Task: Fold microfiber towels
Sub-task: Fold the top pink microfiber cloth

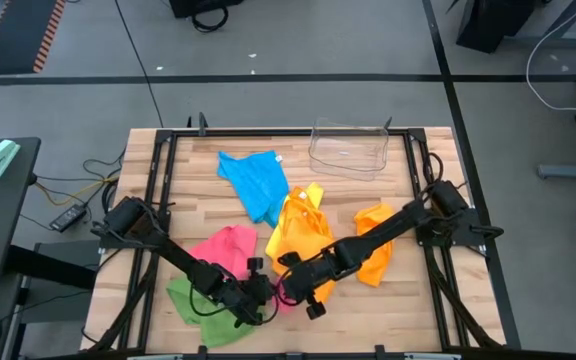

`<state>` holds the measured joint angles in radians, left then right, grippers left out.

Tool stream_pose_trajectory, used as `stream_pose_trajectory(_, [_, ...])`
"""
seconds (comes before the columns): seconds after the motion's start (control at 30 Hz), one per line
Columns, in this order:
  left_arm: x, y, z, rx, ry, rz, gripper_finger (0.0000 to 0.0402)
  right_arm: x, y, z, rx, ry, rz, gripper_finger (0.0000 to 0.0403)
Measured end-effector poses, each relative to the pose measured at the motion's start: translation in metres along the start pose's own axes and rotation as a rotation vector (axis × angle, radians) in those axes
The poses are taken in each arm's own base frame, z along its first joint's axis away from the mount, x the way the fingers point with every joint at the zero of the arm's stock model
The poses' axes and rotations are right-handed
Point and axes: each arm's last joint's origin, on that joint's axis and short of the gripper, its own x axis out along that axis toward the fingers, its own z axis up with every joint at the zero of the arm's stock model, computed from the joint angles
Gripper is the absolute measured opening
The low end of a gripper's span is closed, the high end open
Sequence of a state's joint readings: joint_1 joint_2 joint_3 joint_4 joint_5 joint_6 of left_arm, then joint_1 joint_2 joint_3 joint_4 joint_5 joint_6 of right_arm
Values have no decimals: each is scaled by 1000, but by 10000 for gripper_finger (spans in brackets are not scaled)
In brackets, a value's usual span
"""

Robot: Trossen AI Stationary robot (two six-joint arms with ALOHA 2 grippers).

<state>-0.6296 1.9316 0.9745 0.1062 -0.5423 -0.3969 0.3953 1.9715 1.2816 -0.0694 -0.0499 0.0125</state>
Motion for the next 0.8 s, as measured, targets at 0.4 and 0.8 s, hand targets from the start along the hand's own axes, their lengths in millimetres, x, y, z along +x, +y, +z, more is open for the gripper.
stream_pose_trajectory(0.4, [-2, -3, -2, -1, 1, 3, 58, 24, -14, -12, -62, -9, 33, 17])
stream_pose_trajectory(0.8, [-7, -10, -4, 41, -4, -12, 84, 24, -16, -14, -50, 13, 7, 45])
